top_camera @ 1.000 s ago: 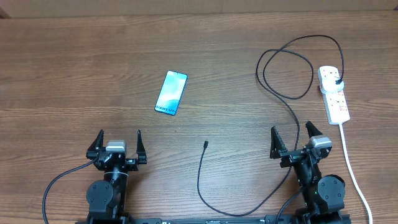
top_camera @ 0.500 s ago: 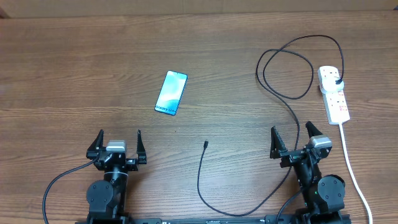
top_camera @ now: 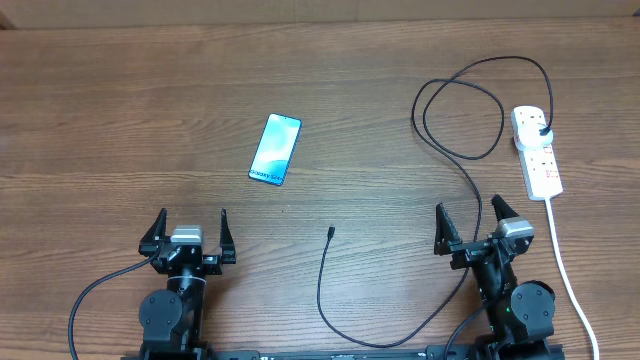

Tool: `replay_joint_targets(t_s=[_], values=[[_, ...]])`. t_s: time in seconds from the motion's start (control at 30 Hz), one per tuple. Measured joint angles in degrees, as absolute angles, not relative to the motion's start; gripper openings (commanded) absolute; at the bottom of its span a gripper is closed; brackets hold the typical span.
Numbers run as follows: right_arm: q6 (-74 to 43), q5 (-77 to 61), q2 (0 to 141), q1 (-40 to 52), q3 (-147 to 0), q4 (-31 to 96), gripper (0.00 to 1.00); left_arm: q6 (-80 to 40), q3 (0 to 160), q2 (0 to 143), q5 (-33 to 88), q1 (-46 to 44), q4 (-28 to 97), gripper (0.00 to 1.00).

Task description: Plug charger to phone and switch on socket

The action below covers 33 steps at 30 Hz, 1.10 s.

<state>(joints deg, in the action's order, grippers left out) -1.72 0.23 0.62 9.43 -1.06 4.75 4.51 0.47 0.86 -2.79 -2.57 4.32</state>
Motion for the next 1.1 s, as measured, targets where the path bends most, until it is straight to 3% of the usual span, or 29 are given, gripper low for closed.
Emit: replay_joint_targets(t_s=[1.1], values=[[-1.72, 0.23, 0.62, 9.43, -1.06, 4.75, 1.0, 4.47, 0.47, 0.86, 2.79, -2.57, 3.2, 1.0]])
